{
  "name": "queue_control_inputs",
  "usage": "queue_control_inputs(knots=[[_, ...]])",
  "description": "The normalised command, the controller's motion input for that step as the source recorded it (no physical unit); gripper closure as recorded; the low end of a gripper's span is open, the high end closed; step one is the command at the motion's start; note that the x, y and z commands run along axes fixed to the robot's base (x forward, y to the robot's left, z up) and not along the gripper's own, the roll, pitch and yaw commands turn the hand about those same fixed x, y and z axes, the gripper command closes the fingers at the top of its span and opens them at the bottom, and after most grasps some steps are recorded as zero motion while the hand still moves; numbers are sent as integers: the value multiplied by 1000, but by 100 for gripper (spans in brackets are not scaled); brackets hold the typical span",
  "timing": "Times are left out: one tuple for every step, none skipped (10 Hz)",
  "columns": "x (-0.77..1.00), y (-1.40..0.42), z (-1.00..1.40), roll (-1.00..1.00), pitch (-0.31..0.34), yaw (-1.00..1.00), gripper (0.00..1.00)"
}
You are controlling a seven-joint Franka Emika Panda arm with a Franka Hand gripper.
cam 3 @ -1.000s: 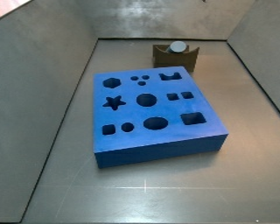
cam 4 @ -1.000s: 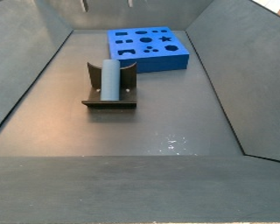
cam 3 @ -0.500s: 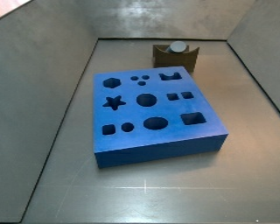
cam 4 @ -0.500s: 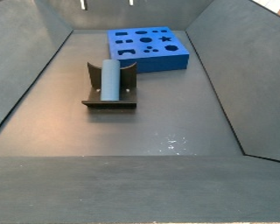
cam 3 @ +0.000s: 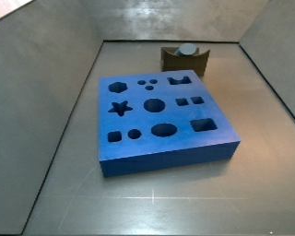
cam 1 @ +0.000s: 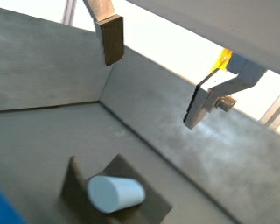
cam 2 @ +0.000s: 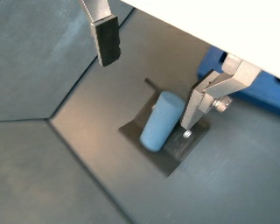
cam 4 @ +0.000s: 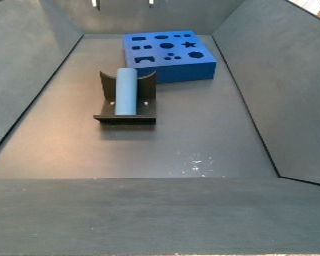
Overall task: Pick up the oval object. Move up. Place the oval object on the fixture. Regrasp the oval object. Move to above the board. Insert the oval object.
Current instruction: Regrasp the oval object.
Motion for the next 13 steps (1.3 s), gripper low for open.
queue_control_inputs(knots=[[107, -41, -20, 1000, 117, 95, 0], [112, -44, -22, 1000, 138, 109, 0], [116, -47, -28, 941, 164, 146, 0], [115, -49, -29, 763, 159, 161, 0], [116, -52, -28, 525, 140, 181, 0], [116, -53, -25, 408, 129, 190, 0], [107, -37, -13, 253, 98, 201, 0], [93, -38, -16, 199, 66, 204, 0], [37, 69, -1000, 139, 110, 177, 0], [39, 68, -1000, 136, 102, 175, 0], [56, 57, -1000, 133, 49, 176, 0], [63, 51, -1000, 127, 29, 174, 0], [78, 45, -1000, 111, 1, 157, 0]])
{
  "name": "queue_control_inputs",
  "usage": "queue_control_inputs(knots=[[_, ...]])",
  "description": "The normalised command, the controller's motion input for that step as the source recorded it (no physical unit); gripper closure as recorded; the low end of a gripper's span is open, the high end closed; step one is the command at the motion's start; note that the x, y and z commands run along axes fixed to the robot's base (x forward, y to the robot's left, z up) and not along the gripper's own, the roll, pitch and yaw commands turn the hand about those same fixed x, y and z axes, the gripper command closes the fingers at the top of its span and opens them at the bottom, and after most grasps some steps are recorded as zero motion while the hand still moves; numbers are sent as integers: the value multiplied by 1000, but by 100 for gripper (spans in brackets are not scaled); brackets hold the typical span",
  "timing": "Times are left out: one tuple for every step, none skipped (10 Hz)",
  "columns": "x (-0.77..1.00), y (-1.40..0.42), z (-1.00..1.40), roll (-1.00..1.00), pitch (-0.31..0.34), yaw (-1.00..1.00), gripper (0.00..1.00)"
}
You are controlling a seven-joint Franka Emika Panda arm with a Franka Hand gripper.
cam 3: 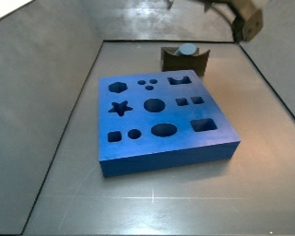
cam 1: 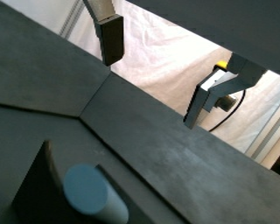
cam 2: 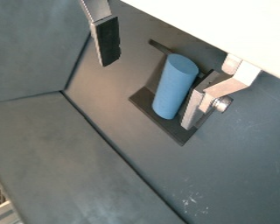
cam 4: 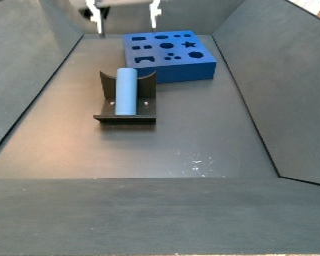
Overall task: Pick up the oval object. Move up. Place the oval object on the fixture. Regrasp the oval object. Move to above the board. Insert the oval object.
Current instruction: Regrasp the oval object.
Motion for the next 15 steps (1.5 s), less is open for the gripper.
queue_control_inputs(knots=[[89, 40, -1000, 101, -17, 143, 0], [98, 35, -1000, 95, -34, 124, 0], [105, 29, -1000, 90, -47, 107, 0], [116, 22, -1000, 82, -59, 81, 0], [124, 16, -1000, 77, -64, 63, 0], [128, 11, -1000, 74, -65, 46, 0], [114, 5, -862, 71, -58, 32, 0], [93, -3, -668, 69, -46, 17, 0], [84, -6, -523, 66, -39, 8, 0], [79, -8, -428, 63, -34, 8, 0], [64, -14, -211, 49, -12, 12, 0], [31, -24, -173, 50, -8, 8, 0], [30, -21, -174, 49, -11, 8, 0], [30, -21, -175, 49, -11, 8, 0], [30, -22, -175, 49, -11, 7, 0]])
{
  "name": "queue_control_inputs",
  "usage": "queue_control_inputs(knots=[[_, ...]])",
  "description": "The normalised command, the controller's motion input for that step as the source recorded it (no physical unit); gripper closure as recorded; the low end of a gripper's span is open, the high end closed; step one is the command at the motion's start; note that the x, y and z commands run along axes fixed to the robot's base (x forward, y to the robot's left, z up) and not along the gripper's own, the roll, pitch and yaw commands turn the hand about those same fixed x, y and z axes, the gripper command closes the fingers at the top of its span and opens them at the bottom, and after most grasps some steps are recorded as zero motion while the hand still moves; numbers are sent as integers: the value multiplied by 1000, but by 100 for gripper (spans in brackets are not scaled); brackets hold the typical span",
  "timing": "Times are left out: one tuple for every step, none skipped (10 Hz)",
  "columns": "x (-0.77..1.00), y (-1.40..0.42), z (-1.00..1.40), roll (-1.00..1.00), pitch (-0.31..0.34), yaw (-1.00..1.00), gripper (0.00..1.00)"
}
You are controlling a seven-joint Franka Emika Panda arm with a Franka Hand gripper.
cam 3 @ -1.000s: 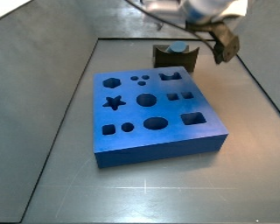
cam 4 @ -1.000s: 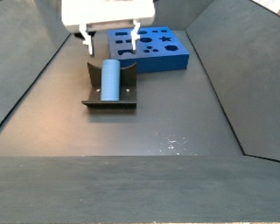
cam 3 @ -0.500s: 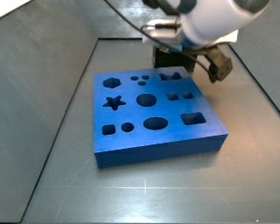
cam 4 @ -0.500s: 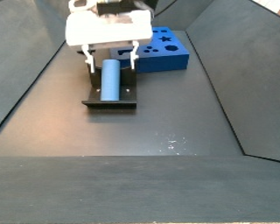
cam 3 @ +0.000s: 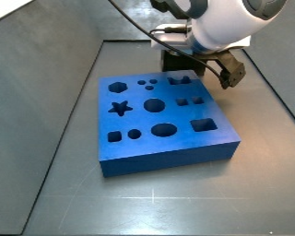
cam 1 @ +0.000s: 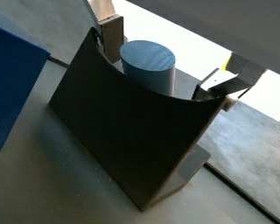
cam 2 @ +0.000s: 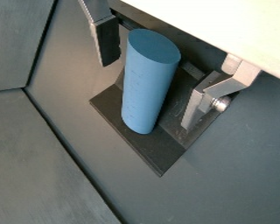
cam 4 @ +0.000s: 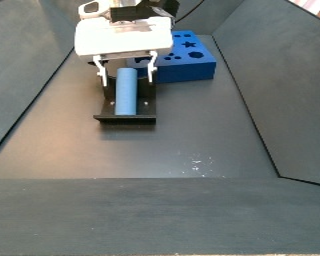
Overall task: Pick up the oval object. Move up. Place the oval object on the fixture. Regrasp the oval object. Move to above the board. Insert the oval object.
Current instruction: Regrasp the oval object, then move to above the board.
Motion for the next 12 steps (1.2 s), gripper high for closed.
queue_control_inputs(knots=[[0, 0, 0, 0, 0, 0, 100], [-184, -237, 1000, 278, -48, -86, 100], [-185, -238, 1000, 267, -50, -88, 100], [-182, -221, 1000, 211, -51, -73, 100], [-174, -196, 1000, 115, -34, -51, 100], [-174, -193, 1000, 74, -18, -50, 100], [-167, -174, 1000, 16, 15, -48, 100], [-162, -159, 1000, -16, 38, -50, 100], [-153, -138, 1000, -40, 56, -42, 100], [-148, -125, 1000, -44, 64, -35, 100], [-130, -92, 1000, -48, 75, -11, 100], [-123, -76, 1000, -56, 76, -1, 100]])
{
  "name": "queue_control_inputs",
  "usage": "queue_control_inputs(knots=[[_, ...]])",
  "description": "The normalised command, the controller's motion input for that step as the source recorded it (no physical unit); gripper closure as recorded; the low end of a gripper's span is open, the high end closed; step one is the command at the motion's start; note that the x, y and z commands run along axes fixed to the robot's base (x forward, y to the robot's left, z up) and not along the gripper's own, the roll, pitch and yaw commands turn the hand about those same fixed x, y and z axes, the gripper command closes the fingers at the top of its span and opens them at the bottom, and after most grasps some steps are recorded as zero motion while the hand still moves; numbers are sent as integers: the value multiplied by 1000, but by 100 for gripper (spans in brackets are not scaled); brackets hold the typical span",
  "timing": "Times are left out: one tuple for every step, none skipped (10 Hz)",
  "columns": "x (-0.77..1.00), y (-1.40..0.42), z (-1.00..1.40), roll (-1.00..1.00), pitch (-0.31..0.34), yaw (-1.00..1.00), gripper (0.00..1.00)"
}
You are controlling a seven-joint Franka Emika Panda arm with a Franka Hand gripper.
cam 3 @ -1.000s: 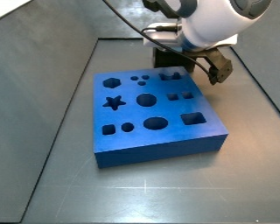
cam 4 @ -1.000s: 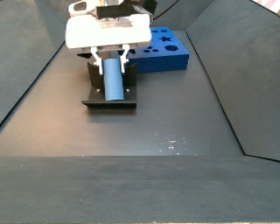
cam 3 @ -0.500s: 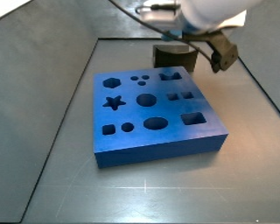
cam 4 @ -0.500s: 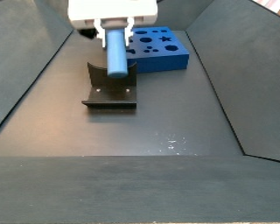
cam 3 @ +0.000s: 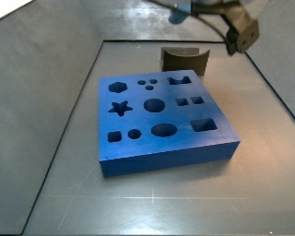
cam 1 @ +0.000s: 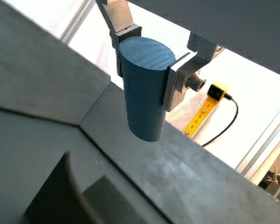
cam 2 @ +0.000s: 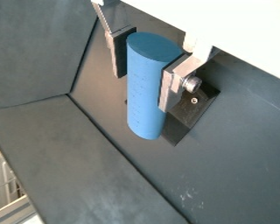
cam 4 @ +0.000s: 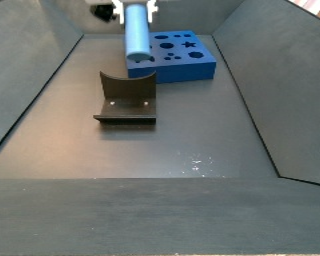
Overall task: Pick up the oval object. Move up. Place the oval object on the fixture. Regrasp the oval object. Move to above the board. Insert the oval object.
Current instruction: Move to above the board.
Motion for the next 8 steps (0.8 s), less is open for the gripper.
queue_control_inputs(knots=[[-95, -41, 828, -58, 73, 21, 100], [-76, -26, 670, -54, 64, 33, 100], [-60, -14, 505, -53, 55, 44, 100], [-49, -6, 339, -51, 48, 50, 100], [-455, -1000, 531, -1000, -34, -47, 100], [-450, -1000, 500, -1000, -38, -47, 100], [-488, -1000, 549, -1000, -50, -49, 100], [-501, -1000, 548, -1000, -53, -51, 100]])
